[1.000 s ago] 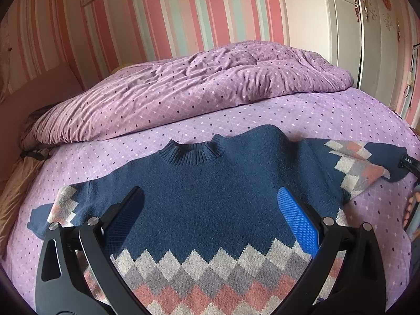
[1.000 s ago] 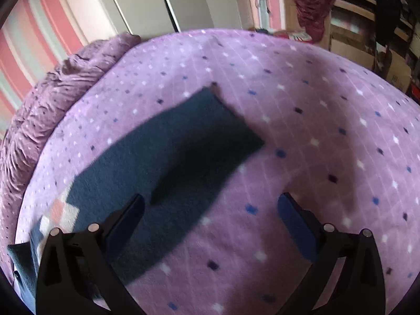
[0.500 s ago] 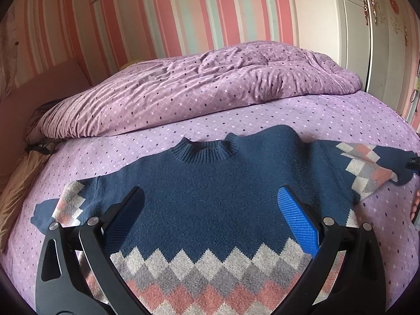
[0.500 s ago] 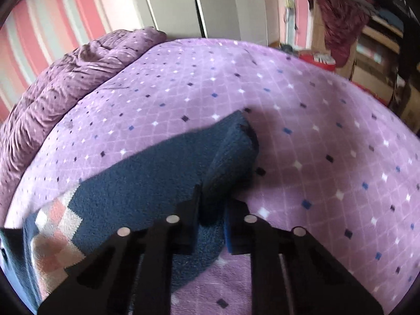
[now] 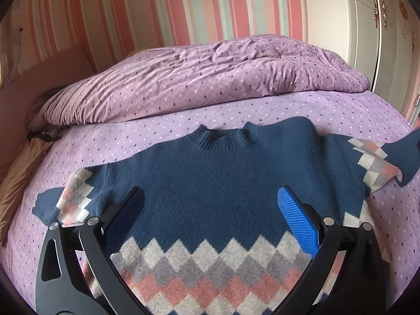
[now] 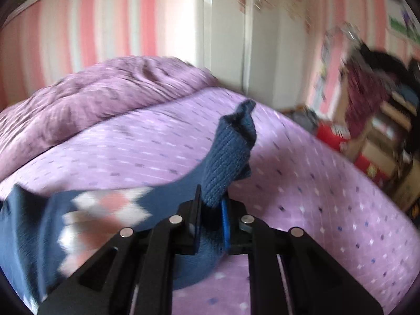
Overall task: Fold small clothes
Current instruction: 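Lift the held sleeve cuff with the right gripper across the sweater body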
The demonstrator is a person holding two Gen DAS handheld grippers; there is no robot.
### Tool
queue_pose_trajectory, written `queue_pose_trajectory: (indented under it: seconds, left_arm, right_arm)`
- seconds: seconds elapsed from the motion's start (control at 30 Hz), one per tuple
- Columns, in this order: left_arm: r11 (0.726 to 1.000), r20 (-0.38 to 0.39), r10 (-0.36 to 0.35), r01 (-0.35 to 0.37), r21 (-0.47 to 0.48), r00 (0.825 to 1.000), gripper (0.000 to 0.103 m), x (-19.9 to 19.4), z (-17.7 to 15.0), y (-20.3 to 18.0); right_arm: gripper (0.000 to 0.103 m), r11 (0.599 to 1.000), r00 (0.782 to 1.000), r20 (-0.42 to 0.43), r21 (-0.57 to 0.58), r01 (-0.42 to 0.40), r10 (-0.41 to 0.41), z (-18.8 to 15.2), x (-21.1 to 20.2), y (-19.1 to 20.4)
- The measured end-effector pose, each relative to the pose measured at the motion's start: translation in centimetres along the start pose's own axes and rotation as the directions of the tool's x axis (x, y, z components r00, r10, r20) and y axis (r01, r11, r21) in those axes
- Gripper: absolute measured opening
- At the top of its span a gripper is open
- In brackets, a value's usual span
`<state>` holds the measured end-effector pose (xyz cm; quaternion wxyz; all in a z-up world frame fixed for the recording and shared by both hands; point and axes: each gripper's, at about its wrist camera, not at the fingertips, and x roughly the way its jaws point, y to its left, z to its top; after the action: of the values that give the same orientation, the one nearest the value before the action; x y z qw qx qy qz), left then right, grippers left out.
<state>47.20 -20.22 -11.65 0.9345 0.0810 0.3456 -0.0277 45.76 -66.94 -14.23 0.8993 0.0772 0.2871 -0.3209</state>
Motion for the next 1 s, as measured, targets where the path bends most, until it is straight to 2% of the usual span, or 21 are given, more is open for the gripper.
queue_pose_trajectory:
  seconds: [0.17,0.27,0.37,0.5,0.67,0.8,1.0]
  left_arm:
    - [1.000,-0.008,0.008,-0.008,-0.030,1.000,0.100,-0.1,-0.3,3.4]
    - [0.999,-0.005,0.010,-0.010,-0.051,1.000,0.100,-0.8,-0.5,5.8]
    - [0.998,-0.025,0.026,-0.028,-0.064,0.999,0.100,-1.0,-0.8,7.9]
    - [0.996,-0.037,0.022,-0.025,-0.080,0.999,0.100,-1.5,-1.3,10.5]
    - [0.996,-0.034,0.043,-0.045,-0.071,0.998,0.100,-1.9,-2.0,13.4]
    - [0.993,-0.047,0.049,-0.054,-0.103,0.998,0.100,-1.3,-2.6,15.8]
    - [0.987,-0.074,0.059,-0.070,-0.145,0.996,0.100,-0.3,-3.9,18.8]
  right_arm:
    - [0.012,0.985,0.990,0.053,-0.117,-0.127,0.133,0.7,-6.0,8.3]
    - [0.012,0.955,0.967,0.043,-0.177,-0.239,0.250,0.0,-9.5,15.0]
    - [0.012,0.921,0.943,0.016,-0.218,-0.322,0.333,-1.1,-11.3,20.3]
    - [0.012,0.870,0.899,-0.064,-0.230,-0.436,0.433,-3.6,-12.9,27.9]
    - [0.012,0.820,0.864,-0.144,-0.273,-0.503,0.483,-6.9,-14.6,35.5]
    - [0.012,0.783,0.828,-0.229,-0.272,-0.560,0.512,-9.8,-15.0,40.9]
    - [0.012,0.747,0.791,-0.321,-0.276,-0.605,0.522,-13.5,-15.3,46.1]
